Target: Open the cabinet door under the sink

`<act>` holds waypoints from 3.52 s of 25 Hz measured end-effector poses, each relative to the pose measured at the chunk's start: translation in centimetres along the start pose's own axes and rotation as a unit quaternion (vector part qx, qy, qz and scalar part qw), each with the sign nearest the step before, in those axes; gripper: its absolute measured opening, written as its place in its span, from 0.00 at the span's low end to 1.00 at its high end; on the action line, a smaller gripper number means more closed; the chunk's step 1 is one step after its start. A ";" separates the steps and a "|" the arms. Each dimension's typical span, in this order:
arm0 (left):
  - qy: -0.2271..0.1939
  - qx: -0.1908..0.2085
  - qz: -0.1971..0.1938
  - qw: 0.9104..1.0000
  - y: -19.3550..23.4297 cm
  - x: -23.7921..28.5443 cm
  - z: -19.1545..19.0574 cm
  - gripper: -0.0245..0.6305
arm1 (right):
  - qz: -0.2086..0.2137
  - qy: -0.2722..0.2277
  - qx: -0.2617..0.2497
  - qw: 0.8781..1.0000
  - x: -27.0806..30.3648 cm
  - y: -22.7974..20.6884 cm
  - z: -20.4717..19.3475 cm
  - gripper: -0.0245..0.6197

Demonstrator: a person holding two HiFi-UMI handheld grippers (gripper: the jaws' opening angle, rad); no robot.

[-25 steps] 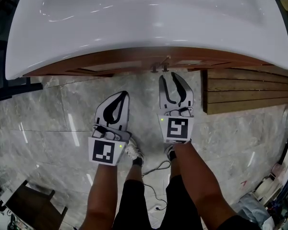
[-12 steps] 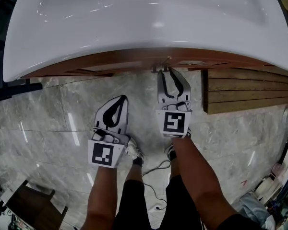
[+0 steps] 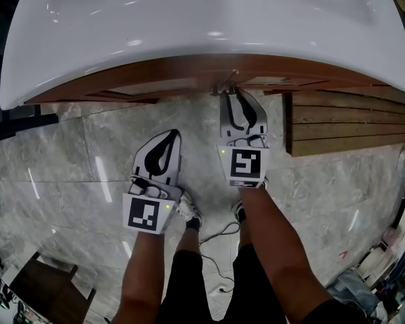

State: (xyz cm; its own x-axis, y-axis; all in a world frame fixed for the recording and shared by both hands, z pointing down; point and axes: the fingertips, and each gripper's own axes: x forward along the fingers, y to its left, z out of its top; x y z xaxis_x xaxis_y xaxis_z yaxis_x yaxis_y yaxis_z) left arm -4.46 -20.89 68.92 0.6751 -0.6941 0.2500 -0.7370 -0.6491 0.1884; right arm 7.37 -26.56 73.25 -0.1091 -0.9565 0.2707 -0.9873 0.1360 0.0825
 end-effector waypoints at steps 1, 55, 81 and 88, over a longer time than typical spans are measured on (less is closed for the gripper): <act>0.000 0.000 -0.001 1.000 -0.2 -0.1 -0.1 0.04 | 0.001 -0.001 0.003 1.000 -0.1 0.0 0.0 0.18; 0.030 0.006 -0.003 1.000 -20.2 -2.8 -4.9 0.04 | 0.331 0.019 -0.102 0.938 -24.5 -7.5 -8.0 0.18; 0.038 -0.004 -0.009 0.999 -23.6 -2.9 -3.0 0.04 | 0.061 -0.022 -0.029 0.997 -30.1 -20.0 -7.4 0.16; 0.034 -0.013 -0.010 0.999 -21.3 -3.5 -1.6 0.04 | 0.013 -0.017 0.029 0.999 -33.8 -16.2 -4.3 0.11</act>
State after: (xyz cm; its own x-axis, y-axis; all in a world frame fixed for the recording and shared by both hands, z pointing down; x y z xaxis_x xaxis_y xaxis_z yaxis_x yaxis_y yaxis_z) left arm 8.85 -4.11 65.53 0.6861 -0.6582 0.3098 -0.7251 -0.6533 0.2179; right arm 27.58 4.71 66.84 -0.1387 -0.9612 0.2383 -0.9888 0.1477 0.0204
